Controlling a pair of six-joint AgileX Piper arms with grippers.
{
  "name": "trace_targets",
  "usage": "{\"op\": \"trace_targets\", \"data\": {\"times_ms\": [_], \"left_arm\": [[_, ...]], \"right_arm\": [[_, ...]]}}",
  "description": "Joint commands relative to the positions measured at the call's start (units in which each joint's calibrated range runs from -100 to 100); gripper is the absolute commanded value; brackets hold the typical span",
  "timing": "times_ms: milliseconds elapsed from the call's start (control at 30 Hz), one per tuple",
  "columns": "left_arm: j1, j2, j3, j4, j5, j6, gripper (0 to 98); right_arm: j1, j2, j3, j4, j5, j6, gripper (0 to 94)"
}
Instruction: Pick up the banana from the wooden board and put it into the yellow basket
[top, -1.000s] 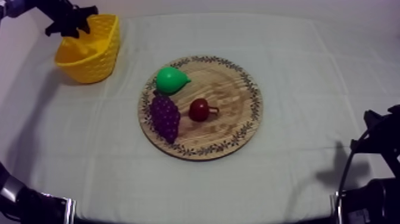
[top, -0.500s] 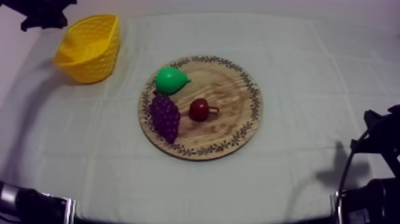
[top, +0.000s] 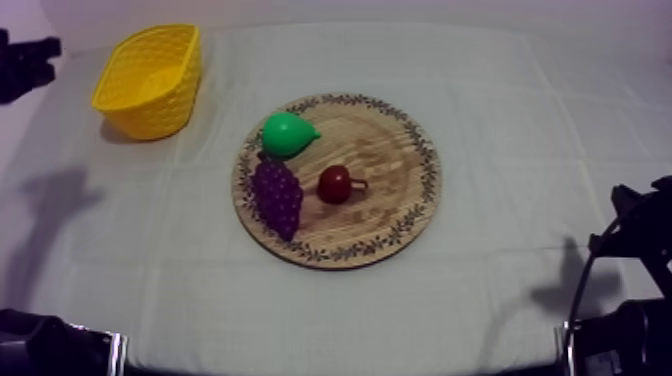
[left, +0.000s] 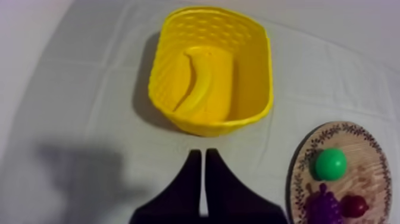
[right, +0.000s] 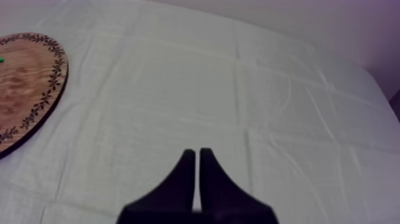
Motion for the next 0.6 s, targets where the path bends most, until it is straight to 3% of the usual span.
{"op": "trace_targets", "data": {"times_ms": [0, 267, 567], "left_arm": [[-0.6, -18.2, 16.8, 0.01, -3.5, -0.7, 0.1], [0.1, -33.1, 36.7, 0.86, -17.3, -0.4, 0.1], [-0.5, -37.8, 47.6, 1.13, -25.7, -0.8, 0.1]], "right_arm": [[0.0, 0.0, 0.0, 0.0, 0.0, 0.0, 0.4], [0.0, 0.0, 0.0, 0.0, 0.0, 0.0, 0.4], [0.0, 0.0, 0.0, 0.0, 0.0, 0.0, 0.4]]}}
